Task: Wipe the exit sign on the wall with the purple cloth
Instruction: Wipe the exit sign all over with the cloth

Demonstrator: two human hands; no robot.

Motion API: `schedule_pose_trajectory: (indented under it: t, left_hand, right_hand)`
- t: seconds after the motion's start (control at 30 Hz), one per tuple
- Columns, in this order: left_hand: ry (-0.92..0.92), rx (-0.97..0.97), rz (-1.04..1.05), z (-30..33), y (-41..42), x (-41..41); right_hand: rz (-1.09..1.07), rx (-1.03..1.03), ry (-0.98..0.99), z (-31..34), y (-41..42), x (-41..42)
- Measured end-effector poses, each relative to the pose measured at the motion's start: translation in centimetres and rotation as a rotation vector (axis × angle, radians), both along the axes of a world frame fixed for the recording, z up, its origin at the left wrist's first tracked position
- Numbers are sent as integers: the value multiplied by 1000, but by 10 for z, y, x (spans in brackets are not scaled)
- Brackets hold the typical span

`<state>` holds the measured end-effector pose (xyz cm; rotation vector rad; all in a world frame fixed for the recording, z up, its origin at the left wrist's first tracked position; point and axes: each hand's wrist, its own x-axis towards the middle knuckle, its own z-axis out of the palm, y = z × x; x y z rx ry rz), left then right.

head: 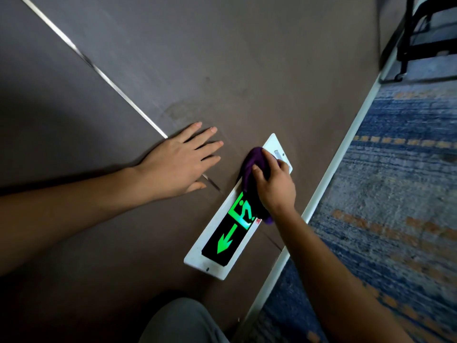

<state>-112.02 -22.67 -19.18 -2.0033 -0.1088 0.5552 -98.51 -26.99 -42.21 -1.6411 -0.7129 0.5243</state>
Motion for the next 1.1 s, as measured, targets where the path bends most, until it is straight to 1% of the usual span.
schedule_pose_trajectory:
  t: [0.07,0.17,0.3,0.4,0.47,0.57,0.73,0.83,0.97,1.1]
  left_hand:
    - [7,5,-9,0,-1,0]
    - [15,18,-42,-1,-1,-4]
    - [19,22,-50,-3,-2,-9]
    - [36,60,-39,-5,-5,-17]
    - [5,80,-43,-4,-9,-27]
    - [-68,89,-25,4,-18,-44]
    - [-49,102,10,5,-26,-55]
    - [-51,97,-3,6,-27,-55]
    - [-39,90,-7,4,-27,-54]
    - [-69,80,-26,6,-26,-57]
  right_hand:
    - [-22,46,11,-2,-6,-15]
    - [-3,124,29,-8,-23,-59]
    - [20,120,9,-15,-50,-120]
    - [18,137,-21,-17,-62,-149]
    - [8,157,-18,-18,-64,-153]
    - [8,174,4,-20,-59,-136]
    - [11,86,18,-11,-39,-84]
    - [7,98,27,-8,-33,-71]
    - [-8,118,44,-10,-45,-102]
    - [76,165,-84,-20,-75,-171]
